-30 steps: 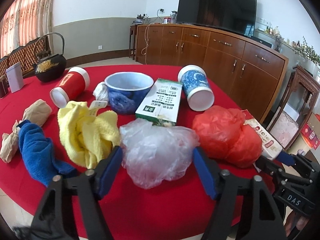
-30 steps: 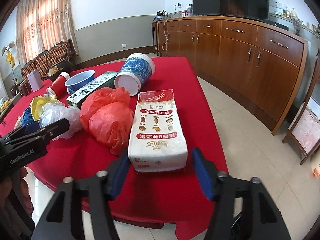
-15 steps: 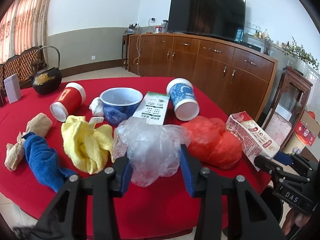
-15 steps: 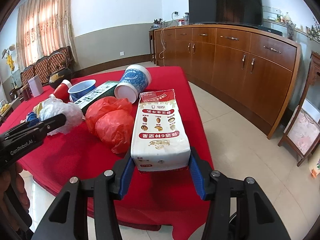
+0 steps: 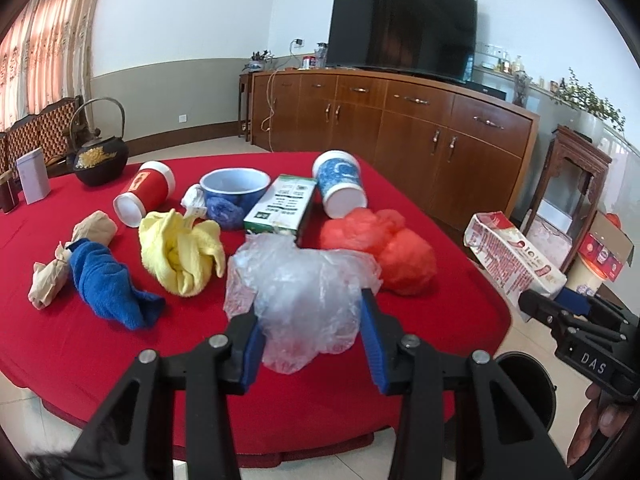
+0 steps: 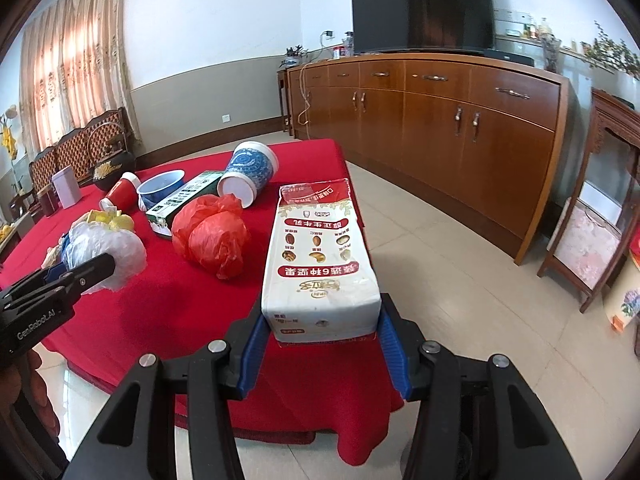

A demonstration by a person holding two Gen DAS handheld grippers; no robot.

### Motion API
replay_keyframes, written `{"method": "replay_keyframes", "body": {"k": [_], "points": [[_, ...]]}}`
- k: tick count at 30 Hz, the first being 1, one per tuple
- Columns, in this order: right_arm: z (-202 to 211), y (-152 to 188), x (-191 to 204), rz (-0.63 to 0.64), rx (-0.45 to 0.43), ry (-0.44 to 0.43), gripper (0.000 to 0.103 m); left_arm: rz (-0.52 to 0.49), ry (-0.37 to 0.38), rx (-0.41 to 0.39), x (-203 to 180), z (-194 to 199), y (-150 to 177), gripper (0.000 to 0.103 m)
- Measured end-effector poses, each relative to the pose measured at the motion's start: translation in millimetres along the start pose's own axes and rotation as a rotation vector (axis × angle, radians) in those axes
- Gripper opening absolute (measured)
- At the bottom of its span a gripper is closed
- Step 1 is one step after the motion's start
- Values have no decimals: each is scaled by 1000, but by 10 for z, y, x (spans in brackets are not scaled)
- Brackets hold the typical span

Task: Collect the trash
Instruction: 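Carry the clear bag and milk carton over the black bucket with both grippers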

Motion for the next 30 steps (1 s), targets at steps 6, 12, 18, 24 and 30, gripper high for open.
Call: {"method": "replay_keyframes", "body": {"k": [6, 12, 18, 24, 30], "points": [[335, 73, -207, -41, -24, 38, 54, -18, 34, -9, -183, 201, 47, 45], [661, 185, -492, -79, -36, 101, 54, -39, 94, -22, -468, 346, 71, 45], [981, 311, -815, -117, -47, 172, 54, -84, 185, -35, -887, 417, 51, 45], [1274, 468, -1188, -164, -52, 239, 54, -136, 269, -33, -1326, 460, 61, 45], [1495, 553, -1536, -207, -59, 288, 54, -189, 336, -32, -1750, 515, 42, 45]]}}
Point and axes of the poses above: each gripper's, at about its wrist camera, not at the fingertips, and z roughly against the way its jaws point, x to its left, y to its underside, the point moved 1 cm from there along -z, roughly the way its jaws point, and after that the axes turned 12 degrees about -z, right-handed, at the moved point
